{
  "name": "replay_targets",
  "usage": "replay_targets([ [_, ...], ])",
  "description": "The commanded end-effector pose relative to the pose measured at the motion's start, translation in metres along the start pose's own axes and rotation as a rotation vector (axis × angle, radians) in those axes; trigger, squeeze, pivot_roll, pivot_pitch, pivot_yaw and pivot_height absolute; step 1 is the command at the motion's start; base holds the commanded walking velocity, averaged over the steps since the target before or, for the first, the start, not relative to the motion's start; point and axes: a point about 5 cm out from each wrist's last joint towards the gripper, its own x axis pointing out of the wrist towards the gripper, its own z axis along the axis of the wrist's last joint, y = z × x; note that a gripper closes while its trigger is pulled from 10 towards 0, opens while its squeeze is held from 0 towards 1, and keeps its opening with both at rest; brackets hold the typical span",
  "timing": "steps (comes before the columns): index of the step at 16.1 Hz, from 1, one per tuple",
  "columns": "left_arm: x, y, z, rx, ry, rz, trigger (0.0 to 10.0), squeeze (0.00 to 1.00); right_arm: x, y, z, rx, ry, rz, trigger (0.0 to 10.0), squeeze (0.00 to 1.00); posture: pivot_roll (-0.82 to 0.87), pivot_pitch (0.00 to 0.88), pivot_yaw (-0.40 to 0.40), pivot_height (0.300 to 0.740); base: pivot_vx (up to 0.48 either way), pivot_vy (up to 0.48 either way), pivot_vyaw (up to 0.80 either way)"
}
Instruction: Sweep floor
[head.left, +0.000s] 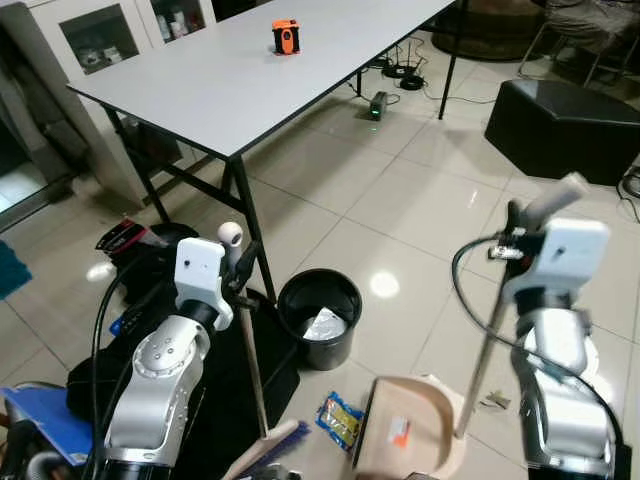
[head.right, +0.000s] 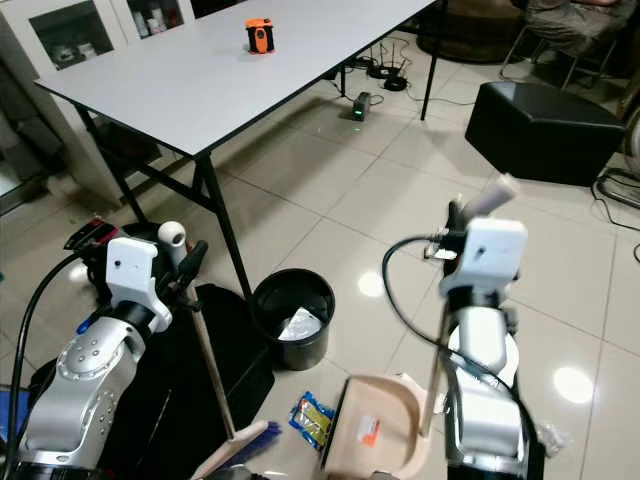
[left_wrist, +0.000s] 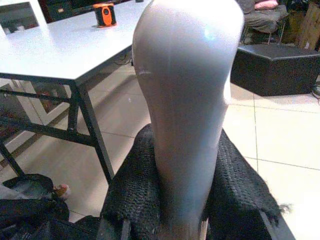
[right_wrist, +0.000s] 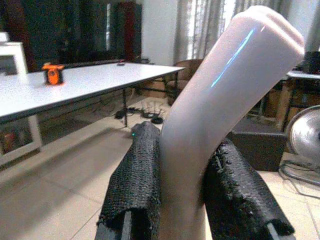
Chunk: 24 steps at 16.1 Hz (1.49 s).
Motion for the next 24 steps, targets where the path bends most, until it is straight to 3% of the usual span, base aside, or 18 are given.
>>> replay_targets([
  [1, 0.003, 0.002, 0.008, 0.018, -0.036, 0.001, 10.0, 0.0, -0.002, 0.002, 0.011, -0.034, -0.053, 0.025, 10.0, 0.0, 0.03, 0.021, 0.1, 0.74, 0.0, 0.0, -0.67],
  [8, 0.0, 0.004, 0.005, 0.033, -0.034, 0.007, 10.0, 0.0, -0.016, 0.008, -0.006, -0.106, 0.006, 0.049, 10.0, 0.0, 0.03, 0.023, 0.096, 0.74, 0.0, 0.0, -0.8],
  [14, -0.005, 0.011, 0.006, 0.032, -0.048, 0.053, 10.0, 0.0, -0.01, 0.013, -0.003, -0.077, -0.009, 0.102, 10.0, 0.0, 0.04, 0.017, 0.077, 0.74, 0.0, 0.0, -0.8],
  [18, -0.004, 0.008, 0.01, 0.065, -0.076, 0.041, 10.0, 0.0, -0.007, 0.014, -0.005, -0.04, 0.006, 0.092, 10.0, 0.0, 0.04, 0.01, 0.073, 0.74, 0.0, 0.0, -0.8],
  [24, -0.004, 0.011, 0.009, 0.049, -0.067, 0.041, 10.0, 0.0, -0.008, 0.012, -0.015, 0.032, 0.1, 0.076, 10.0, 0.0, 0.04, 0.0, 0.075, 0.74, 0.0, -0.279, -0.08],
])
